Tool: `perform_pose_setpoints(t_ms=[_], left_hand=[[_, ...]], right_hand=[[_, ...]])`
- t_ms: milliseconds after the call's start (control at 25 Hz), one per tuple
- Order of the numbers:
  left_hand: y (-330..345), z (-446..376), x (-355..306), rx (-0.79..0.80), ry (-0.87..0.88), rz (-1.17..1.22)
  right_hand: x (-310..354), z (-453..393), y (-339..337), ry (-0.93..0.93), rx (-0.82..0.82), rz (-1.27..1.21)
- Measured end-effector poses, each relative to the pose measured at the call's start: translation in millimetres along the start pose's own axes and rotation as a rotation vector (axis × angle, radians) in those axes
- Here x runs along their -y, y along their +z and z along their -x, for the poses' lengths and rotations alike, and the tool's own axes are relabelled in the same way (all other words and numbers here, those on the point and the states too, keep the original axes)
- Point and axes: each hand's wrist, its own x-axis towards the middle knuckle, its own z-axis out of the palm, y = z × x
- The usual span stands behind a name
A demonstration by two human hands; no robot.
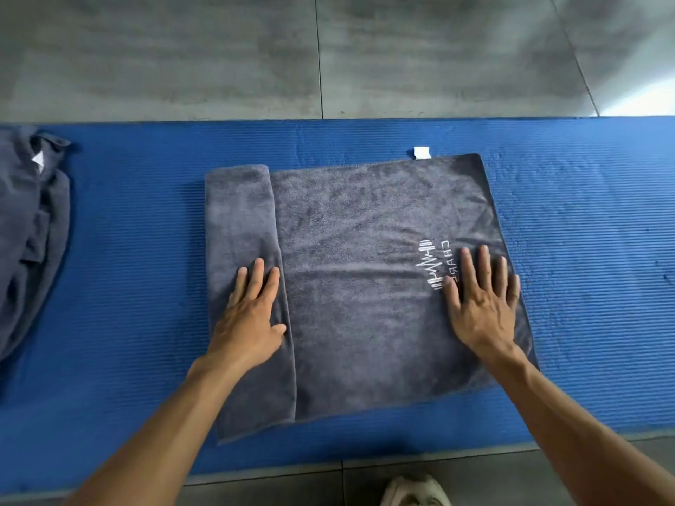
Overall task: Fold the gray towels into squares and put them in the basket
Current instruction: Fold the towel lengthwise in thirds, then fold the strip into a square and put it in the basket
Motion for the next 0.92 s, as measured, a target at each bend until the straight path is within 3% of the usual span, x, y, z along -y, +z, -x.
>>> perform_pose_setpoints(t_ms=[40,160,200,360,520,640,800,920], left_hand=[[8,4,1,-0.035,0.034,-0.001],[42,29,10,-0.233,0.163,-0.137],[54,41,15,-0.248,0.208,-0.208],[82,69,30,-0.248,0.322,-0.329],[81,76,37,-0.256,0.369,-0.352],[80,86,42,-0.229,0.389,-0.328],[77,89,48,-0.294,0.322,-0.048],[73,87,47,-0.437,0.245,0.053]], right_hand=[[2,6,-2,0.014,-0.007,-0.022],[7,49,4,-0.430,-0.008,0.026],[-3,61,8,-0.502,0.008,0.059],[-22,77,3,-0.089,0.008,0.063],[57,102,0,-0.413,-0.013,0.007],[112,117,13,-0.537,0.042,-0.032],[117,152,21,-0.733,0.105,0.024],[117,161,9,-0.733,0.078,-0.039]])
